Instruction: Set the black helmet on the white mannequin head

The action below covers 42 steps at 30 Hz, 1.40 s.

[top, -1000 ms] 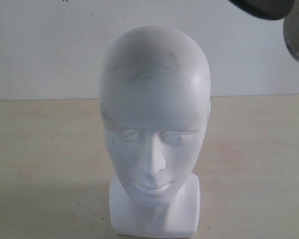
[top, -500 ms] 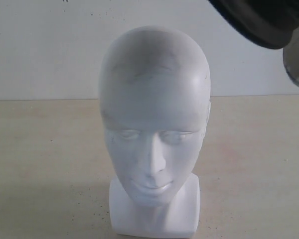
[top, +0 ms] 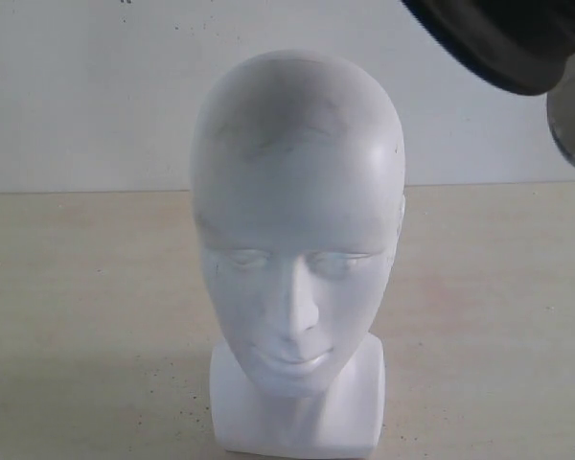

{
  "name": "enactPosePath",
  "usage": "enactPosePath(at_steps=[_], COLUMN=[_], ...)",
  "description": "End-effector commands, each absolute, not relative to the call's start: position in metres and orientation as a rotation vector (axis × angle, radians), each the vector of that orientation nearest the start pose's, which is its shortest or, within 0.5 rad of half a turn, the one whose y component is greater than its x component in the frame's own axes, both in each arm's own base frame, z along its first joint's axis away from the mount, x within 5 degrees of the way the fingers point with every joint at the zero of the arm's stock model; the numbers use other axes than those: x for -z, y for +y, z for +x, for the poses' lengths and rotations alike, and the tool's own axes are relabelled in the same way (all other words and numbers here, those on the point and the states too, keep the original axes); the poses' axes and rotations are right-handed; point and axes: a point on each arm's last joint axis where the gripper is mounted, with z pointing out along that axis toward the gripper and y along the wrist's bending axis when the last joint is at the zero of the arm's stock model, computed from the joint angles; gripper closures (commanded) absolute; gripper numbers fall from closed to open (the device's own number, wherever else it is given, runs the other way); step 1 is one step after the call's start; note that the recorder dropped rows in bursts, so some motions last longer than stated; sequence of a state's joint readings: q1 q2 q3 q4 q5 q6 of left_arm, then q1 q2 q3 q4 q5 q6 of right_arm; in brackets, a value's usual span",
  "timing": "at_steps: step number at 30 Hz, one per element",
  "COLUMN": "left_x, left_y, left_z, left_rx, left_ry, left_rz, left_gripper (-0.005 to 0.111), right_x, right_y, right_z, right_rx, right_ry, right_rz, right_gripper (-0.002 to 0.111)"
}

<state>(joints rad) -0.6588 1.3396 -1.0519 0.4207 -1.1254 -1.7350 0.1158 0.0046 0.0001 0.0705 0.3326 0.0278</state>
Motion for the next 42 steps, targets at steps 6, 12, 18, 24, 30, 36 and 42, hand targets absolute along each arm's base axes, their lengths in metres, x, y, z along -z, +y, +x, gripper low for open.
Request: enactPosePath(at_steps=[6,12,18,24,30,36,42], left_x=[-0.437,-0.425,-0.415,-0.404,-0.393,-0.394,-0.393], left_y=[-0.191,-0.194,-0.186,-0.184,-0.189,-0.186,-0.17], left_z=[0.199,0.213,0.232,0.246,0.254,0.257,0.268], left_rx=[2.302,2.316,2.286,2.282,2.277,2.267,2.221], left_ry=[0.877,0.922,0.971,1.014,1.049,1.037,1.044], left_rz=[-0.031,-0.092,-0.128,-0.173,-0.2,-0.216,-0.228], left_gripper=[0.102,0.102,0.102,0.102,0.102,0.102,0.102], right_x=[-0.184,-0.184,-0.184,-0.184,-0.184,-0.184,-0.184], right_y=[0.008,0.008,0.008,0.008,0.008,0.008,0.008], right_z=[0.053,0.053,0.053,0.053,0.053,0.053,0.053], right_rx=[-0.164,-0.164,-0.164,-0.164,-0.164,-0.164,-0.164], right_ry=[1.808,1.808,1.808,1.809,1.809,1.809,1.809], right_rz=[-0.032,-0.032,-0.032,-0.032,-0.032,-0.032,-0.032], right_gripper=[0.109,0.109,0.109,0.109,0.109,0.109,0.109])
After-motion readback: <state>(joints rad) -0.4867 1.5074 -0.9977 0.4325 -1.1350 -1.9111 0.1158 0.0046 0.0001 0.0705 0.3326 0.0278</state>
